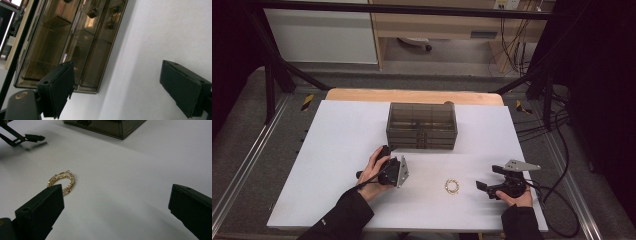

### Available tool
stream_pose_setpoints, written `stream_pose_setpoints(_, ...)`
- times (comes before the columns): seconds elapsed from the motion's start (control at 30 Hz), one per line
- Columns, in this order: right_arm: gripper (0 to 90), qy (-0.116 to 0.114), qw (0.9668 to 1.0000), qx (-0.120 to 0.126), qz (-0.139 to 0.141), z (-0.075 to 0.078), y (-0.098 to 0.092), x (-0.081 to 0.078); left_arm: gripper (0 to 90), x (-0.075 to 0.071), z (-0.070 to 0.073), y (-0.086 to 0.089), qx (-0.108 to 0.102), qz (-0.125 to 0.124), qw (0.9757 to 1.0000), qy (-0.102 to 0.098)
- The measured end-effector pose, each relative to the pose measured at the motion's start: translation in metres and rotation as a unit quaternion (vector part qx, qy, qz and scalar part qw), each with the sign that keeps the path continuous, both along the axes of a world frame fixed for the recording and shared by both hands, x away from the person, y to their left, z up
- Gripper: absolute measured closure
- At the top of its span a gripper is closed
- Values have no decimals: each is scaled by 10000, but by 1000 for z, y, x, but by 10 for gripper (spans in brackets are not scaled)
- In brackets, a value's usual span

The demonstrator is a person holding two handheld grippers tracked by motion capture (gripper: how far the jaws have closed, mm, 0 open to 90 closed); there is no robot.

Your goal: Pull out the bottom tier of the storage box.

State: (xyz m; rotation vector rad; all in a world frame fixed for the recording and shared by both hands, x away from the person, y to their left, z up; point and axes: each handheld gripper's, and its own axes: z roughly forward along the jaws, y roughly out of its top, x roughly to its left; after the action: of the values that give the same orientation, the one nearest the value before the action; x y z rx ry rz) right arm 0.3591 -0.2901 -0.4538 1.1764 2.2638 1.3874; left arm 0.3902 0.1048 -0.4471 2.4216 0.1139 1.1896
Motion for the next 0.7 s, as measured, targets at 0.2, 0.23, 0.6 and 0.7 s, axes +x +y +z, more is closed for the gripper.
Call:
stream_pose_setpoints(0.2, 6, 3, 10000, 5, 7, 0, 0, 0, 149, 2, -4, -8, 161, -59, 9996, -225)
stream_pose_setpoints(0.23, 6, -2, 10000, 6, 3, 0, 0, 0, 155, 3, -5, -9, 146, -75, 9994, -298)
stream_pose_setpoints(0.6, 6, 15, 10000, -8, 13, 0, 0, 0, 178, 8, -12, -19, 326, -88, 9969, -707)
stream_pose_setpoints(0.7, 6, 11, 10000, -2, 8, 0, 0, 0, 189, 10, -13, -23, 335, -84, 9959, -839)
